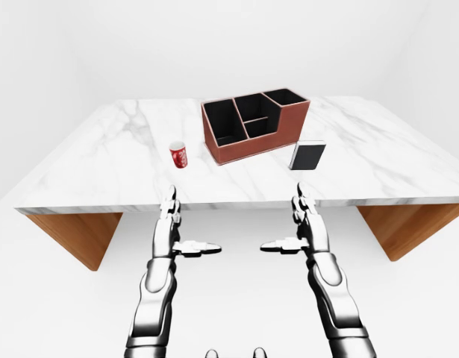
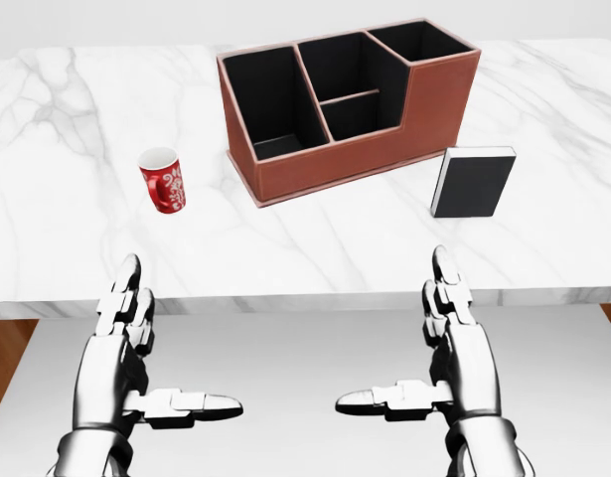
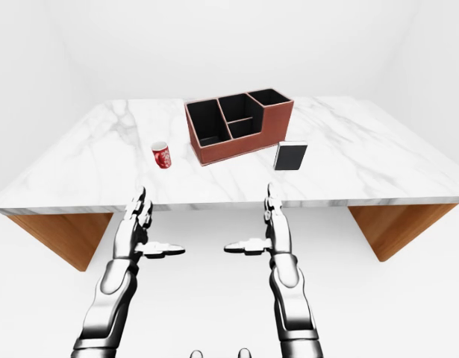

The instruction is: Pick up the book and place it in the left compartment of the caddy.

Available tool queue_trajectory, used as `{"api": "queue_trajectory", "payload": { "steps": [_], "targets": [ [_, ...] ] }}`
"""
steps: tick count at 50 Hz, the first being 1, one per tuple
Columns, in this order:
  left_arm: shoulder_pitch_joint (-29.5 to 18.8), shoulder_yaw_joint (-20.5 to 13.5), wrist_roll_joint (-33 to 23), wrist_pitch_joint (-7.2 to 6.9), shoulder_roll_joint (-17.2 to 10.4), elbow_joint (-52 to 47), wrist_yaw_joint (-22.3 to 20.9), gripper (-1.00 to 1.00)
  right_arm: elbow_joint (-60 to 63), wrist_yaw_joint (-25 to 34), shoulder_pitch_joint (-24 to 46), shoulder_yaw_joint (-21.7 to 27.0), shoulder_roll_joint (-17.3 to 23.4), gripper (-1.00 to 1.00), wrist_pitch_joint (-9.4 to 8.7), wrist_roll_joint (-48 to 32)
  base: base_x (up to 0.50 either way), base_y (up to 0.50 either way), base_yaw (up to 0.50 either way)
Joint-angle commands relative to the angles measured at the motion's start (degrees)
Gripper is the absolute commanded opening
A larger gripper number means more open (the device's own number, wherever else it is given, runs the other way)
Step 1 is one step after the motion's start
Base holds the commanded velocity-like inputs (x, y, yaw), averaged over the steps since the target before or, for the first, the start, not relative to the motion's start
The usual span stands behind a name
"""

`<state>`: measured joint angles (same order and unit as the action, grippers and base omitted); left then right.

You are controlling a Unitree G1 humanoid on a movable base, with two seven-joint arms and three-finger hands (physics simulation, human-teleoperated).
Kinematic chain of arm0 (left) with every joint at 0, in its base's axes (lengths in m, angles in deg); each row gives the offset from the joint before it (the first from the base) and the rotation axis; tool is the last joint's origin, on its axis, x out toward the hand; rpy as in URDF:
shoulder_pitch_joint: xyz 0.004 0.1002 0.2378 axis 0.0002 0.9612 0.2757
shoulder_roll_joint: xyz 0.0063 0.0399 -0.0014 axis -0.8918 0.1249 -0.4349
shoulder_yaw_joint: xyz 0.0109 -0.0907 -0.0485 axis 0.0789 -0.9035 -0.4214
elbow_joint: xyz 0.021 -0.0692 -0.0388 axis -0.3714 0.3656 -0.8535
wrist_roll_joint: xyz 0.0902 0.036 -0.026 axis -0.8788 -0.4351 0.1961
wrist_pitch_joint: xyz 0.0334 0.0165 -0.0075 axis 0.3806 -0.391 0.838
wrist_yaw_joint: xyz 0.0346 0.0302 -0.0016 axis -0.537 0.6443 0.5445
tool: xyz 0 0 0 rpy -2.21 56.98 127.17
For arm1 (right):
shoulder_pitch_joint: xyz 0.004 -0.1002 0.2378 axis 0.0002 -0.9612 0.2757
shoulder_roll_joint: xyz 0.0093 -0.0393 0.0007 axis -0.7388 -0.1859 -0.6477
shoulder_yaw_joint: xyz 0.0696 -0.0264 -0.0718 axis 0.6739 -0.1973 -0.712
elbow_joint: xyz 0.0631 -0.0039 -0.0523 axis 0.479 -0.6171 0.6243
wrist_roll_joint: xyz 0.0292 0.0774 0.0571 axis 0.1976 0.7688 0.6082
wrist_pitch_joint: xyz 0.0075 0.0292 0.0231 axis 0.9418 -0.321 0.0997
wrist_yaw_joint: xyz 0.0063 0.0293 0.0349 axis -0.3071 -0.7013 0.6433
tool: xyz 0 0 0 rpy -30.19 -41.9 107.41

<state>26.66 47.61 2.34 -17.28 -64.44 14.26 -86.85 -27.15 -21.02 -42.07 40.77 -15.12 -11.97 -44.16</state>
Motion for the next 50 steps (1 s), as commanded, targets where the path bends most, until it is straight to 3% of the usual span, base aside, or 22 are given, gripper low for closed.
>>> {"api": "queue_trajectory", "payload": {
  "steps": [1,15,23,31,43,50],
  "targets": [
    [-1.5,-1.7,0.8,0.52,-0.8,1.8,-0.9,1.0,-2.1,1.4,1.8,1.1,0.8,1.0,0.77,0.2,0.0,0.0,0.0],
    [-4.1,-2.3,0.6,0.91,-1.4,4.0,-0.8,1.0,-3.5,1.7,4.4,0.6,0.6,1.0,-0.54,-0.3,0.0,0.0,0.0],
    [-4.9,-2.6,0.5,-0.83,-1.7,2.2,-0.8,1.0,-2.0,2.2,6.5,0.8,1.0,1.0,-2.87,-0.4,0.0,0.0,0.0],
    [-4.8,-2.6,0.2,-3.49,-1.8,-2.2,-1.0,1.0,0.0,2.7,8.4,0.8,1.2,1.0,-5.07,-0.7,0.0,0.0,0.0],
    [-5.6,-3.1,0.3,-5.08,-2.1,-3.9,-1.3,1.0,3.7,3.5,10.3,1.6,1.9,1.0,-5.07,-0.6,0.0,0.0,0.0],
    [-6.1,-3.0,0.2,-5.08,-2.0,-4.5,-1.2,1.0,3.7,3.6,11.0,1.9,2.1,1.0,-5.07,-0.1,0.0,0.0,0.0]
  ]
}}
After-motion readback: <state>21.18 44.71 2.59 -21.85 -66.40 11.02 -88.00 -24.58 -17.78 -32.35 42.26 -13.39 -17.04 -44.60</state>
